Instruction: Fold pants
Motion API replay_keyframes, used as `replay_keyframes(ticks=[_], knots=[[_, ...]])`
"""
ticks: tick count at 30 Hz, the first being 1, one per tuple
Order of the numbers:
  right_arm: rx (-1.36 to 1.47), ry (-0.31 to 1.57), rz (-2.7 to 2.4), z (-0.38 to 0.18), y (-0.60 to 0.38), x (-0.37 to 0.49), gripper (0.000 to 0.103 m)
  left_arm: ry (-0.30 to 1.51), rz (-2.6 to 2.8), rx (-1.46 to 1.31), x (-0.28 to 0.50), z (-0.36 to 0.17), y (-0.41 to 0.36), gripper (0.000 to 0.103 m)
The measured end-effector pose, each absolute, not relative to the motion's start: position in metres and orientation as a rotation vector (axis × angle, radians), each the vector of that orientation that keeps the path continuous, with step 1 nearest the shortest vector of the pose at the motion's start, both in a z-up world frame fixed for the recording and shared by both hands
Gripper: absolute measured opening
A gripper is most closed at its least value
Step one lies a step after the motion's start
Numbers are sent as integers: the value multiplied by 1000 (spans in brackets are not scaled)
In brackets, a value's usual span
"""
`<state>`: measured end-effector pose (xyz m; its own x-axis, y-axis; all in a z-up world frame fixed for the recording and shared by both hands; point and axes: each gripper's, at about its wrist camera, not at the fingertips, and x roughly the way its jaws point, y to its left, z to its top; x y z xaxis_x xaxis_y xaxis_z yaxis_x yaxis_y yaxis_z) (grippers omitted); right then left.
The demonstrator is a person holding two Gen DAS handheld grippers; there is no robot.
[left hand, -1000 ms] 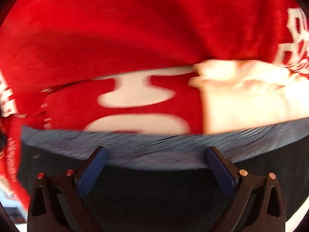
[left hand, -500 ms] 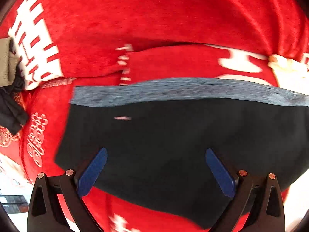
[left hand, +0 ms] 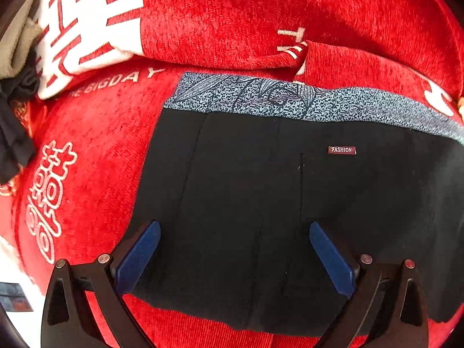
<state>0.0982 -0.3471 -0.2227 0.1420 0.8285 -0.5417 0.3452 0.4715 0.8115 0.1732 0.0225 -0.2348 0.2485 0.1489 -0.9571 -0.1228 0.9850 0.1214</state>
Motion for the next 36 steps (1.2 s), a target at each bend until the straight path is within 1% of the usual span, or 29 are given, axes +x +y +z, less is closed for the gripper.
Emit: replay_keyframes(ticks=[1,2,3,4,8,10,13,16,18,20,23,26,27,28,30,31,32,36], knots=[[1121,1444,467,-223,-347,101,34,1302,178,23,173,-235,25,103],[1131,1440,446,-223,-347,106,25,1300,175,25,174,-235,24,103],[1117,1435,424,-219,-343,112,14,1302,171,26,174,-235,24,103],[1089,1425,416,-212,-341,117,11,1305,169,25,175,-235,24,103],[932,1382,422,-182,-332,114,7,1310,152,31,176,-240,37,103],[840,1447,346,-199,-333,98,7,1291,144,37,175,-244,43,103],[936,1488,289,-215,-354,77,7,1295,168,48,174,-243,41,103],[848,1519,275,-194,-373,66,8,1349,195,48,170,-230,36,103],[714,1493,276,-169,-384,68,13,1330,162,40,159,-209,25,103],[552,1438,267,-142,-391,79,21,1308,114,44,151,-189,5,103],[352,1350,234,-118,-395,114,22,1292,-3,15,149,-173,-41,103],[209,1342,169,-124,-394,143,22,1281,-105,28,159,-183,-103,103],[154,1363,143,-136,-397,146,22,1290,-120,32,162,-188,-115,103],[141,1379,141,-144,-401,142,22,1323,-140,47,163,-203,-134,103],[170,1308,163,-143,-410,122,21,1385,-137,91,152,-225,-150,103],[178,1308,164,-140,-405,118,21,1325,-119,78,141,-224,-150,103],[214,1315,164,-138,-406,112,21,1307,-123,72,132,-223,-148,103],[381,1415,130,-138,-429,104,22,1394,-117,45,133,-214,-137,103]])
